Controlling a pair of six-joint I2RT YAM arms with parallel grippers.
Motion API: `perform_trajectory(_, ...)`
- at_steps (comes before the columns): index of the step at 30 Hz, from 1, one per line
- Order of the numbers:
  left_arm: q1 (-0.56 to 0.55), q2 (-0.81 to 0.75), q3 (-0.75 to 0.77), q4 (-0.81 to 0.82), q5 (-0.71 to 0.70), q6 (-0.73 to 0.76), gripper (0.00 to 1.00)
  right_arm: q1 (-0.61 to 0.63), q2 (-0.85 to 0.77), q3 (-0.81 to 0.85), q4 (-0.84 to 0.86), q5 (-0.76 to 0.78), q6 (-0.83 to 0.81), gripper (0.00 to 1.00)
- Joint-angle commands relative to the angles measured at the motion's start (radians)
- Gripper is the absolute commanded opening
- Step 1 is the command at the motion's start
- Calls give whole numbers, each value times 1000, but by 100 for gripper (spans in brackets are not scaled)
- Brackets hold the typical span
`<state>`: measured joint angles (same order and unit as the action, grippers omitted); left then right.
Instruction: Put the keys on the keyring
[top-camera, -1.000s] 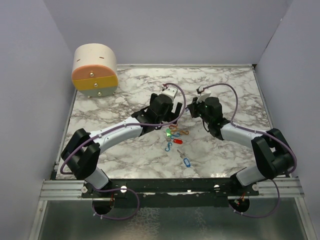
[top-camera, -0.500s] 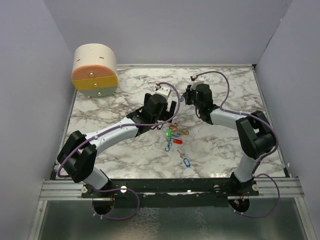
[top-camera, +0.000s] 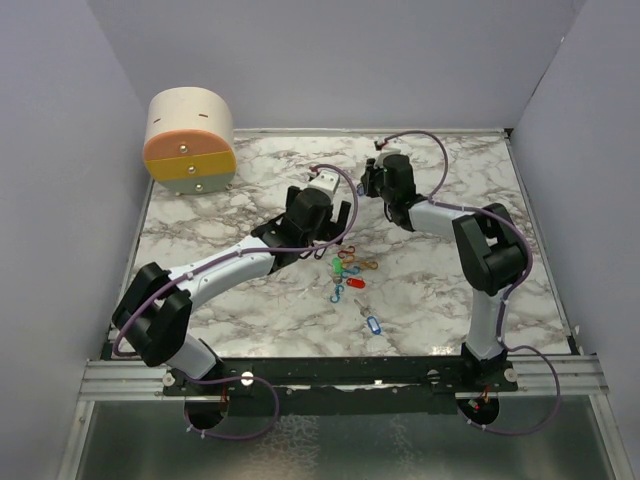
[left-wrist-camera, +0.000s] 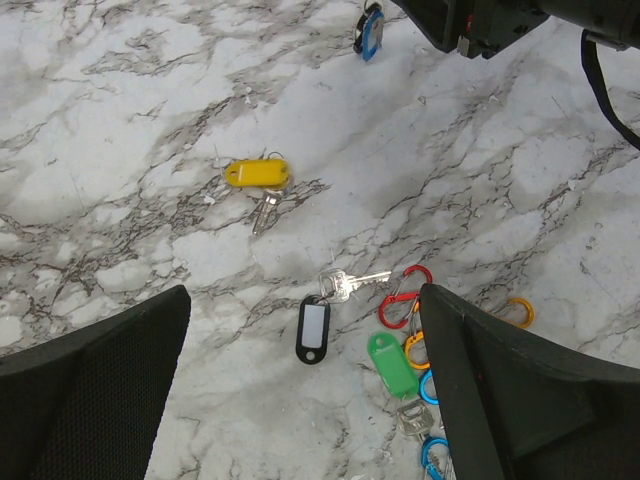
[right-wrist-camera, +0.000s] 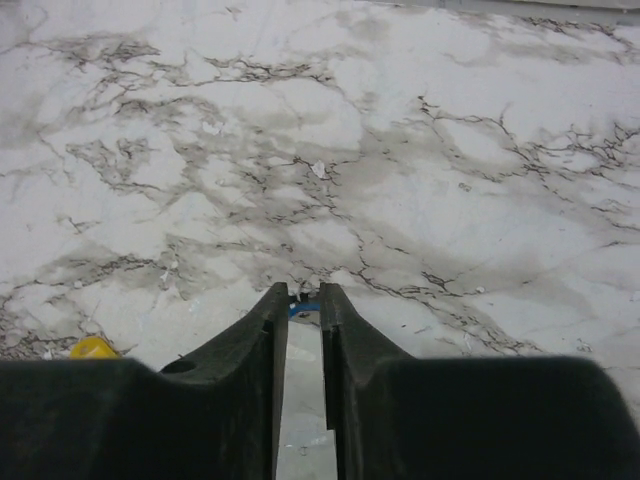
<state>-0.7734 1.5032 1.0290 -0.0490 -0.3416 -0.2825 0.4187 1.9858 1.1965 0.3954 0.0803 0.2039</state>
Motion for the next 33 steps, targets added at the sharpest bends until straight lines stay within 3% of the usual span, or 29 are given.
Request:
perform_trajectory(1, 6, -43, -16, 29, -11, -10, 99, -8, 3, 22, -3, -4, 3, 33)
perform_trajectory(4, 8, -43, -16, 29, -9, -11, 99, -8, -26, -12, 25, 1, 0, 44)
perform_trajectory(12, 15, -40, -25, 38, -13, -16, 99, -8, -178, -191, 44, -45, 30, 45)
perform_trajectory(22, 54, 11, -26, 50, 12, -39, 99, -7, -392, -419, 26, -272, 74, 44)
perform_trajectory(33, 67, 9, -27, 28, 4, -47, 96, -2, -147, -222, 38, -471, 170, 38)
